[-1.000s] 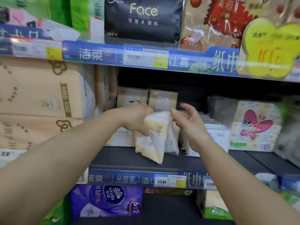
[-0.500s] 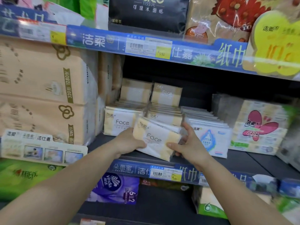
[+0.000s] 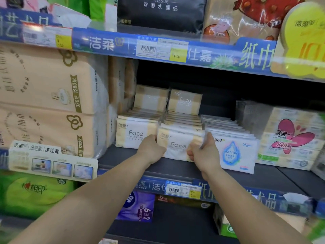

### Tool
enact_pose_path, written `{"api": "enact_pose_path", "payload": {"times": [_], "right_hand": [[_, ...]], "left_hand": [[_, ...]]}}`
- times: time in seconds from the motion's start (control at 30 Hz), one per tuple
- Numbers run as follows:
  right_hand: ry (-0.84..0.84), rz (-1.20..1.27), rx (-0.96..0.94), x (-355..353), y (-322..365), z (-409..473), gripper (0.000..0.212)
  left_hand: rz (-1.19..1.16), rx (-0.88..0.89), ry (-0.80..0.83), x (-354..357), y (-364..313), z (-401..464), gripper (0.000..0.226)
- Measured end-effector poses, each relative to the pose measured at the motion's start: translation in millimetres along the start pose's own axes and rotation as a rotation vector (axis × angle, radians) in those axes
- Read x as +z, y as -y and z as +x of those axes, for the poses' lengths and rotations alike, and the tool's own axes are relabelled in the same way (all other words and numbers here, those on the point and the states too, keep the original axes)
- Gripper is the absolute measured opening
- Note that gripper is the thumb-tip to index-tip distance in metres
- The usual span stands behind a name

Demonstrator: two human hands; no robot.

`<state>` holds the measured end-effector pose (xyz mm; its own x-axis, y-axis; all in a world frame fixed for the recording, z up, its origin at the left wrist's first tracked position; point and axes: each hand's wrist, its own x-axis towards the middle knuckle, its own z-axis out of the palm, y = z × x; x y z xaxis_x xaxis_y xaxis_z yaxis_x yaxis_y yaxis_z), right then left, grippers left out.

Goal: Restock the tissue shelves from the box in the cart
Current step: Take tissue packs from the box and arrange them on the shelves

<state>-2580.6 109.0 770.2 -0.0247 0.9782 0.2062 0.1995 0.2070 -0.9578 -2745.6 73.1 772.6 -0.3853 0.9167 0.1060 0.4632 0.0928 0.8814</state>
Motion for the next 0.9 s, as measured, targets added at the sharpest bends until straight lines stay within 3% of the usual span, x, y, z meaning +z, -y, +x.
{"api": "enact_pose_path", "payload": {"times": [0.23, 0.33, 0.4, 0.47, 0.73, 0.83, 0.9], "right_hand": [[-0.021, -0.097, -0.013, 2, -2, -2, 0.068], [-0.097, -0.132, -0.092, 2, 1, -5, 0.055], [-0.111, -0.130, -0.107, 4, 2, -5, 0.042], [-0.039, -0.154, -0.074, 5, 1, -3, 0.038], [0.192, -0.198, -0.011, 11, 4, -4, 0.058], [0.252, -0.223, -0.022, 13, 7, -6, 0.058], [0.286, -0.204, -0.012, 18, 10, -7, 0.057]], "left_hand": [[-0.207, -0.051, -0.053, 5, 5, 10, 0.035], [-0.243, -0.044, -0.140, 8, 7, 9, 0.015], [-0.206, -0.028, -0.201, 9, 12, 13, 0.020], [-0.158, -0.011, -0.218, 8, 15, 16, 0.025], [-0.106, 0.048, -0.078, 0, 9, 15, 0.015], [-0.084, 0.112, -0.254, -17, 9, 6, 0.015], [-0.017, 0.131, -0.445, -32, 14, 4, 0.031]]}}
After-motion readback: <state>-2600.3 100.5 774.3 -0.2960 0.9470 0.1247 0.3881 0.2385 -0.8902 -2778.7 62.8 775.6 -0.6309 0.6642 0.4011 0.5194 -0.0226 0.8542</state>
